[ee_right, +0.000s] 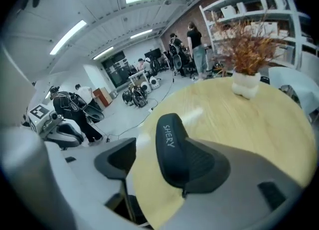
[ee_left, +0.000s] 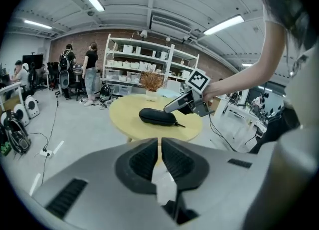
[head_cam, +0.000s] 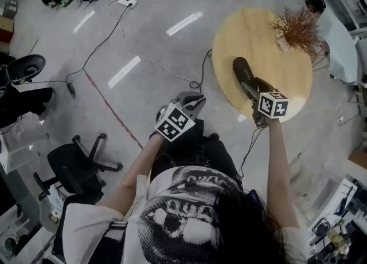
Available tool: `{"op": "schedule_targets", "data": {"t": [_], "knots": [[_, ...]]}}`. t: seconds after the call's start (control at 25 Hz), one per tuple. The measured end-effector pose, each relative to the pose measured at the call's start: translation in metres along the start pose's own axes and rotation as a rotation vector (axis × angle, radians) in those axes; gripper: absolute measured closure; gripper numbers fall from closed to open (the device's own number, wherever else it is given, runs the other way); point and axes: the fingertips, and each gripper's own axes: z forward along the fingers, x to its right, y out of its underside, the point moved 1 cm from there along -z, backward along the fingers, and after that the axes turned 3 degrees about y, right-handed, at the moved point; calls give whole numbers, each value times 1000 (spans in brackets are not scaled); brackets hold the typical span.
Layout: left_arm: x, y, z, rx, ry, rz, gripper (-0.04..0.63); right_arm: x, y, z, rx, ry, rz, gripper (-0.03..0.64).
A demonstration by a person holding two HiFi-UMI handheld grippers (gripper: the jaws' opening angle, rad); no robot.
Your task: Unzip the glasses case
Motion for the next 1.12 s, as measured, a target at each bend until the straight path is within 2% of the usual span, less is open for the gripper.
{"op": "schedule_targets", "data": {"t": [0.24,0.36,0.48,0.64,0.8,1.0,1.12], "knots": [[12,-10,9,-10,45,36,580,-23,23,-66,175,34,16,424],[18,-15,14,-2,54,36,580,-38,41,-98,255,37,57,472],[26,-11,16,0,39,22,580,-51,62,-124,302,56,87,483],[45,-14,6,29,58,49,580,-73,86,-146,368,90,92,492],[84,-15,-5,21,94,78,580,-98,93,-178,454,103,83,504],[143,-29,-20,75,137,103,580,-130,103,-217,538,103,45,525],[172,-27,-26,80,155,139,580,-146,115,-234,571,101,35,535]]}}
